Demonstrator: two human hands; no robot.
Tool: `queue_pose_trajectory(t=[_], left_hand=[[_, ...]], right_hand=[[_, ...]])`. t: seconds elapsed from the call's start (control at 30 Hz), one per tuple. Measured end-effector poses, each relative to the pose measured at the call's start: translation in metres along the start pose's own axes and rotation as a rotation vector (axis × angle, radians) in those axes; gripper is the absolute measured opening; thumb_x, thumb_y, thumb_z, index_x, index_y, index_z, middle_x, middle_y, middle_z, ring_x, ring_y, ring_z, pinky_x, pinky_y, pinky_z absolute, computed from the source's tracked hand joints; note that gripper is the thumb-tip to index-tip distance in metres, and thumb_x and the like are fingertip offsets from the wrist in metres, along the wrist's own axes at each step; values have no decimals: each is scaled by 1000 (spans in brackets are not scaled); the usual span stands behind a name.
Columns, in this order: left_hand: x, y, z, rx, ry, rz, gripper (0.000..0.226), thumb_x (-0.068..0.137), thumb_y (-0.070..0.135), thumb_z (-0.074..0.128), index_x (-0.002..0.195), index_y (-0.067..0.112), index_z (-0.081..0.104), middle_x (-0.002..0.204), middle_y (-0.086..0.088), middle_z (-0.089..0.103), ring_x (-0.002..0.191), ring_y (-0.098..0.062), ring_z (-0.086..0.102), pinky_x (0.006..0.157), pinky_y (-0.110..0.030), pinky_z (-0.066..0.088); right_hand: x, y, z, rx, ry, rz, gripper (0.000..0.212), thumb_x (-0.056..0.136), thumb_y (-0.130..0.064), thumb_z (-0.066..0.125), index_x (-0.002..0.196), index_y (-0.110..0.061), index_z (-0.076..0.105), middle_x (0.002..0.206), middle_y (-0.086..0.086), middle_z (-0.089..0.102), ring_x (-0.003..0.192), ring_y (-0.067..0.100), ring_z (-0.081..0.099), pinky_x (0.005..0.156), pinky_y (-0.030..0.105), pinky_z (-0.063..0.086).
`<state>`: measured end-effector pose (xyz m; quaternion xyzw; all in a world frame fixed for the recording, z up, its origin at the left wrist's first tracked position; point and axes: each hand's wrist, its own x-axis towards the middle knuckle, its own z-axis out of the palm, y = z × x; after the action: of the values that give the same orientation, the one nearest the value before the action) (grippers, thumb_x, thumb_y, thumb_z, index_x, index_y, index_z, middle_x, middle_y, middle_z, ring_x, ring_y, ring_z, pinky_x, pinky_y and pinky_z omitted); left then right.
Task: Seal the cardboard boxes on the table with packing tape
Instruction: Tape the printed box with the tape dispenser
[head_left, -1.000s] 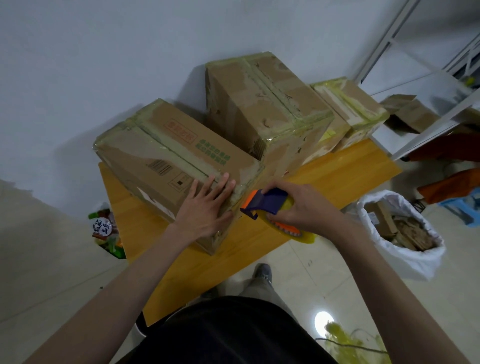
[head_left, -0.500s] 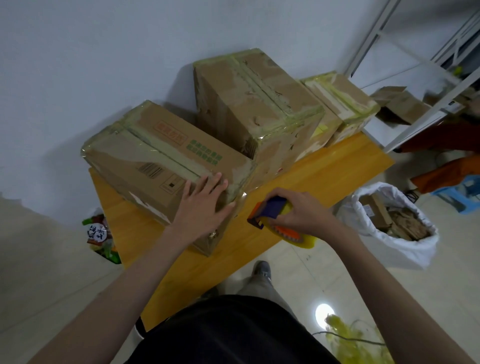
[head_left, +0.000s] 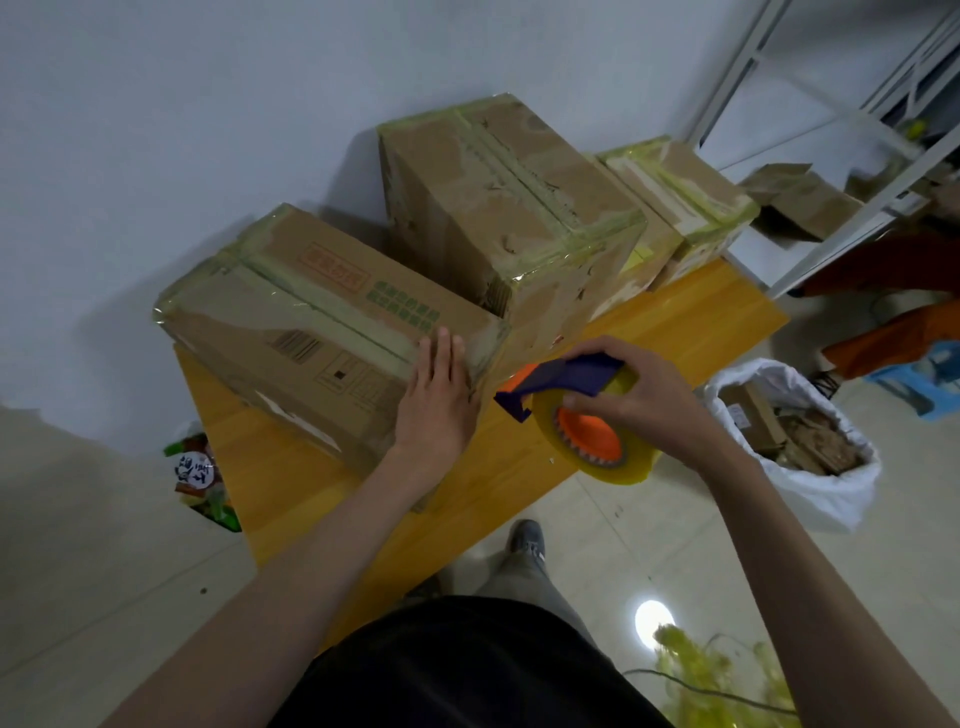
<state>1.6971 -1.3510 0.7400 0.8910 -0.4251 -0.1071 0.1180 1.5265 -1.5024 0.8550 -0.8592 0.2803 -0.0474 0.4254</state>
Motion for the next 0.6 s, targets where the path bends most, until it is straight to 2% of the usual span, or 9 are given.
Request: queue_pose_trajectory(t=[0.07, 0.17, 0.33, 0.43, 0.5, 0.6], left_hand=[[2, -2, 3, 49, -59, 16, 72, 108, 41, 28, 158, 6, -10, 166, -14, -17, 153, -29, -15, 126, -40, 3], [2, -2, 2, 96, -119, 47, 68, 110, 36, 23, 156, 5, -17, 163, -15, -24, 151, -29, -21, 126, -41, -3], [-20, -27, 10, 89, -82, 228, 65, 104, 37, 5, 157, 3, -7, 165, -17, -14, 152, -34, -15, 126, -47, 5], [-41, -50, 6, 81, -105, 326, 60, 111, 33, 20, 158, 11, -11, 165, -7, -19, 152, -27, -18, 126, -42, -1], [-56, -63, -3, 89, -174, 374, 60, 109, 38, 13, 157, 18, -16, 164, 1, -25, 151, -20, -24, 125, -36, -8], [-78, -77, -15, 99, -222, 433, 64, 99, 46, -4, 158, 23, -18, 164, 7, -25, 151, -14, -25, 124, -31, -11]], right_hand=[[-2, -5, -7, 89, 31, -24, 38, 82, -25, 85, 114, -35, 68, 113, -15, 68, 102, 3, 62, 84, 21, 49], [-3, -13, -15, 210, 83, -72, 38, 82, -21, 85, 115, -32, 69, 110, -15, 69, 102, 6, 64, 86, 21, 52], [5, -29, -9, 318, 144, -192, 37, 84, -17, 82, 118, -21, 69, 111, -12, 70, 104, 11, 65, 89, 25, 52], [16, -37, 7, 346, 145, -260, 38, 85, -17, 82, 121, -18, 68, 118, -4, 68, 110, 15, 64, 93, 28, 52], [24, -40, 21, 345, 145, -287, 40, 85, -18, 82, 122, -17, 67, 120, -2, 66, 111, 14, 62, 94, 25, 50], [35, -45, 43, 339, 104, -317, 41, 85, -19, 82, 122, -16, 67, 120, -6, 65, 109, 9, 62, 91, 18, 47]])
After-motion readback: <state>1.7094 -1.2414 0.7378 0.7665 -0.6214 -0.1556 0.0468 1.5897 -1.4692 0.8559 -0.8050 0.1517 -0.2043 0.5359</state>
